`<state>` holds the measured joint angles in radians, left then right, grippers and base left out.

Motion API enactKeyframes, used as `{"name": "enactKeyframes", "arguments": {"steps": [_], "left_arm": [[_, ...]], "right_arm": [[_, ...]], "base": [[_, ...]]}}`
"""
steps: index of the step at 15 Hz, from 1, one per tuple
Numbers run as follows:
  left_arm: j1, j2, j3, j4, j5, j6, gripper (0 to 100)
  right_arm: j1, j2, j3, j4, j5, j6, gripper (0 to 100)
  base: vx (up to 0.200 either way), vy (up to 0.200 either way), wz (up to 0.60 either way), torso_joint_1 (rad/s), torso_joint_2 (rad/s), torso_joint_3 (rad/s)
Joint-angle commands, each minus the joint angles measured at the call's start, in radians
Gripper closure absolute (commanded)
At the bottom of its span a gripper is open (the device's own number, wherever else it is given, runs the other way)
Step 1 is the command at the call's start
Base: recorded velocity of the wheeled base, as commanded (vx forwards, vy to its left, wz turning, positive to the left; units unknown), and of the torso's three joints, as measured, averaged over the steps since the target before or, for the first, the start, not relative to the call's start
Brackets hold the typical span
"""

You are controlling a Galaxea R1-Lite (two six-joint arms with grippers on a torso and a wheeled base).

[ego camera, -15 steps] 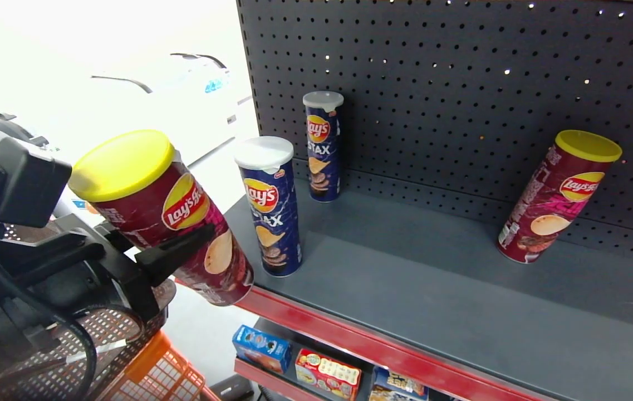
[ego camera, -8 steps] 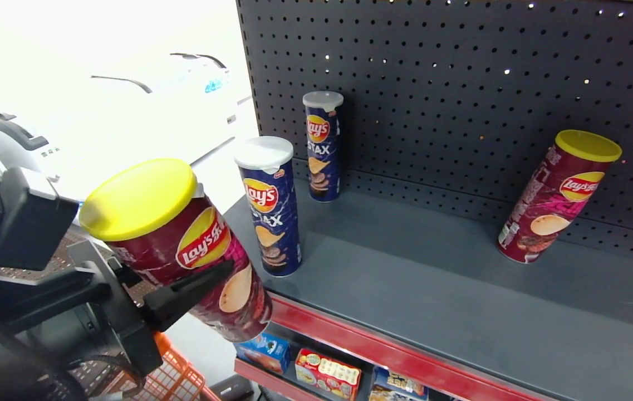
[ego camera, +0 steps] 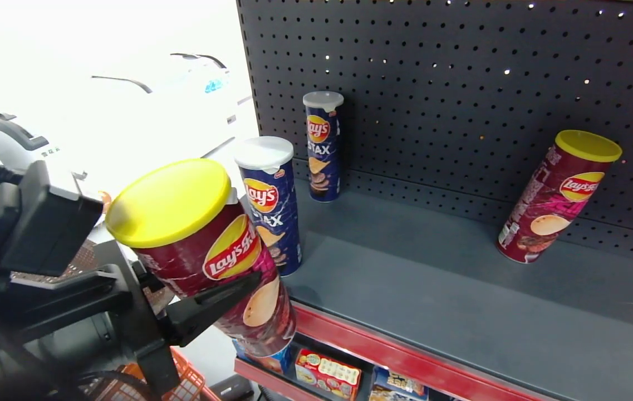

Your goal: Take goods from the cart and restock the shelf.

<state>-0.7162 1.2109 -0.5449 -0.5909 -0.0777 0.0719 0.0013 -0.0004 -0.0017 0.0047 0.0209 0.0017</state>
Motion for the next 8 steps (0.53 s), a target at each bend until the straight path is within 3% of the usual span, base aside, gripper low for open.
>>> {"name": "enactKeyframes", "arguments": {"steps": [1,4,8], "left_arm": [[-0.016,0.05,-0.024,-0.001,-0.001,0.0,100],[-0.035,0.161,-0.11,-0.001,-0.002,0.002,100],[-0.066,0.164,-0.083,-0.001,-0.044,0.002,100]], "right_arm": [[0.0,0.0,0.0,0.0,0.001,0.0,0],[0.0,0.0,0.0,0.0,0.001,0.0,0],[0.0,0.0,0.0,0.0,0.001,0.0,0]], "base": [[0.0,0.0,0.0,0.0,0.0,0.0],[0.0,0.0,0.0,0.0,0.0,0.0],[0.0,0.0,0.0,0.0,0.0,0.0]]}}
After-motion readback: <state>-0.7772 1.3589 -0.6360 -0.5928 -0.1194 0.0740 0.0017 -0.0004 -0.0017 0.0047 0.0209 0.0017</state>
